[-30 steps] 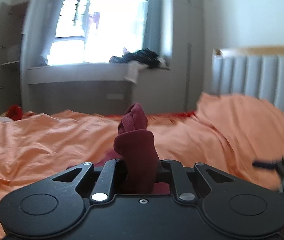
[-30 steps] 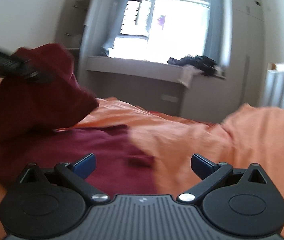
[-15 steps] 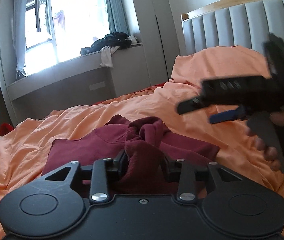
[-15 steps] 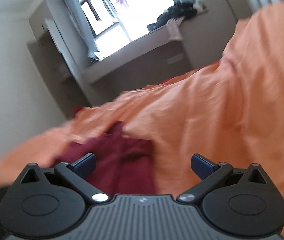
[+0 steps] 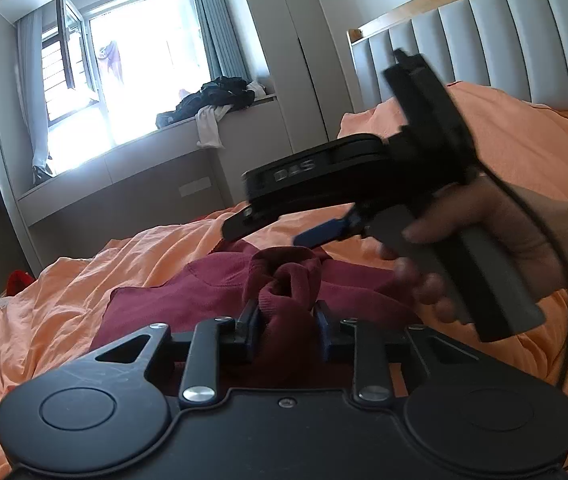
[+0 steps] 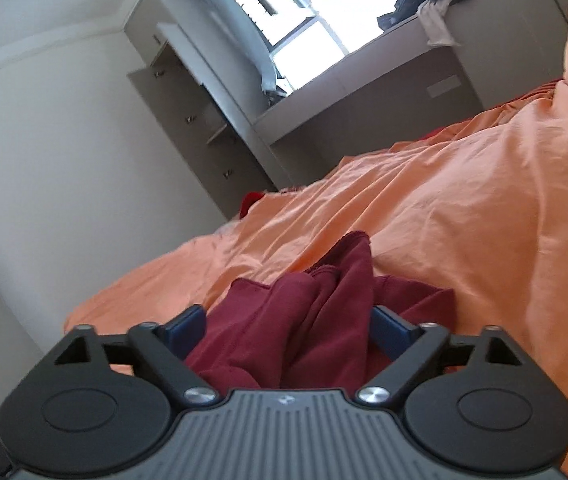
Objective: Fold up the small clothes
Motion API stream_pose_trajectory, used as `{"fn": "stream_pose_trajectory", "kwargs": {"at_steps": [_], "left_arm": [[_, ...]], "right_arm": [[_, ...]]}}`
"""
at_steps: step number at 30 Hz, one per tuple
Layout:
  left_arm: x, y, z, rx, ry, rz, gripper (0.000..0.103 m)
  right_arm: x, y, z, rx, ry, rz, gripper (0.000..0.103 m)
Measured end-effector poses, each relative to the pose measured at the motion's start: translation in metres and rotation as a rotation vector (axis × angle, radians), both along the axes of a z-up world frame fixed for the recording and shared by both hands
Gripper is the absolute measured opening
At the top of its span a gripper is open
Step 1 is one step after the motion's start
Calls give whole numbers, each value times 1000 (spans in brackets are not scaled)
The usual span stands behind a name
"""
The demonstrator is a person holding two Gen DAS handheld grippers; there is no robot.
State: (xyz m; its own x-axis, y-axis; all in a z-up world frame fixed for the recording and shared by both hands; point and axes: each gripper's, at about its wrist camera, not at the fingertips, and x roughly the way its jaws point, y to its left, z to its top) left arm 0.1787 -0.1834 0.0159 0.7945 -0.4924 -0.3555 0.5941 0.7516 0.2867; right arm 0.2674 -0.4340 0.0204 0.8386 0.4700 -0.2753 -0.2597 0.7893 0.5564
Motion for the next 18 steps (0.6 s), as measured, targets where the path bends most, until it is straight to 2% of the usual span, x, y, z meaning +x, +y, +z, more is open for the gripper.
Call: {"fn": "stream_pose_trajectory", "kwargs": {"at_steps": [6, 7, 10, 12, 18], "left_arm": [[0, 1, -4, -5, -1, 7, 21], [0, 1, -4, -3, 1, 6, 19], [-3, -1, -3, -13, -7, 11, 17], [-3, -3, 0, -32, -6, 13, 16], [-5, -17, 9, -80, -6, -13, 16]], "right_arm": [[16, 20, -10, -48, 52, 24, 52], [18, 24, -13, -58, 59, 23, 40], [18, 30, -16, -75, 45, 34, 19], [13, 34, -9, -101, 13, 30, 11], [-5, 28, 13, -149, -93, -23, 8]]}}
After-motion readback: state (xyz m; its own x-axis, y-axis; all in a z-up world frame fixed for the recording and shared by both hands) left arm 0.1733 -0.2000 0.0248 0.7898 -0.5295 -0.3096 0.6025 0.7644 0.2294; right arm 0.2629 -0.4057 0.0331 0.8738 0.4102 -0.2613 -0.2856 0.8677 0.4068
